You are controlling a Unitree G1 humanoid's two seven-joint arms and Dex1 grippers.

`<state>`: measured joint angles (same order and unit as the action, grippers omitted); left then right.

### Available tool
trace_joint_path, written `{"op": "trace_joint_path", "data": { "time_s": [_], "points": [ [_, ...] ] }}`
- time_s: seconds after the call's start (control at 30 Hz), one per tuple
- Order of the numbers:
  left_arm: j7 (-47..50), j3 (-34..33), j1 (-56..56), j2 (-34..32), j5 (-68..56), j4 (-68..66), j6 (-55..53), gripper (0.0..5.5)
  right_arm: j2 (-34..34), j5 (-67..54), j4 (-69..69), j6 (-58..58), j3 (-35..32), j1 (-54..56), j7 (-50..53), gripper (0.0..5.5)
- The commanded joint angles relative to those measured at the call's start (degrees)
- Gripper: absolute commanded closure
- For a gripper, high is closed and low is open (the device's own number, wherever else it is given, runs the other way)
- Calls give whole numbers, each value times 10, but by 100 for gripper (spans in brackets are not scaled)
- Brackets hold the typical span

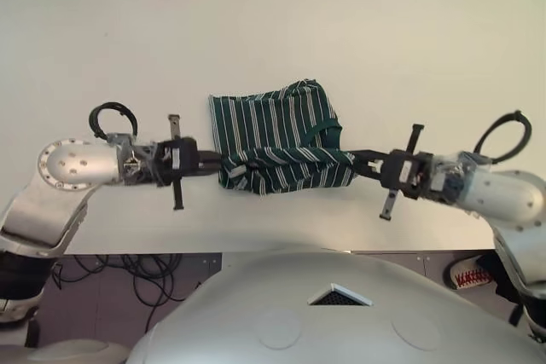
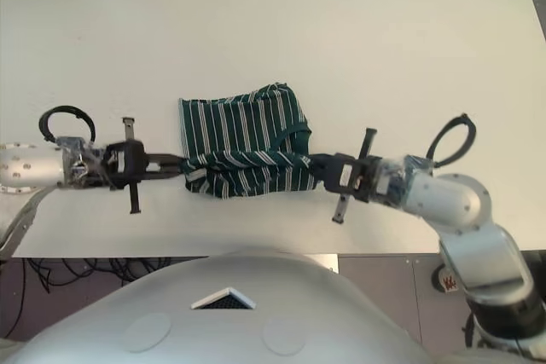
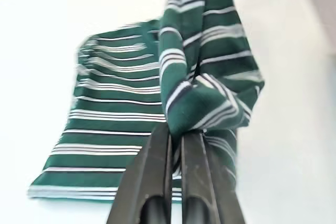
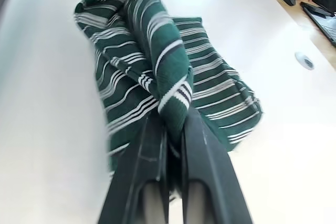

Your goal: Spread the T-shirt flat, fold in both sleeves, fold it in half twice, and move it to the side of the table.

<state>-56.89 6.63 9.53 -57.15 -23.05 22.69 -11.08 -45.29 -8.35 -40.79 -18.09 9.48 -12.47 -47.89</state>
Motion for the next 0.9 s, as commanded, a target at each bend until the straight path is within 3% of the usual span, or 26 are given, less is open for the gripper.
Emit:
{"op": "trace_joint_path", "data": {
  "time_s": [0.03, 0.23, 0.3, 0.33, 0.53, 0.7, 0.9],
  "points": [
    [37, -12, -53, 36, -7, -37, -75, 550, 30, 11, 72, -17, 34, 102, -4, 546],
    [85, 18, -131, 96, 37, -107, -140, 550, 115, 16, 214, -41, 77, 237, 9, 546],
    [93, 23, -144, 109, 48, -128, -157, 550, 140, 25, 257, -37, 90, 259, 17, 492],
    [95, 23, -147, 114, 53, -134, -162, 517, 147, 25, 268, -36, 93, 263, 19, 473],
    [141, 23, -181, 175, 81, -193, -182, 446, 207, 62, 377, -25, 102, 291, 77, 382],
    [209, -37, -247, 277, 50, -284, -185, 446, 218, 103, 448, -32, 96, 288, 141, 375],
    [270, -115, -300, 318, 35, -387, -190, 446, 233, 101, 484, -44, 59, 282, 186, 375]
  ]
}}
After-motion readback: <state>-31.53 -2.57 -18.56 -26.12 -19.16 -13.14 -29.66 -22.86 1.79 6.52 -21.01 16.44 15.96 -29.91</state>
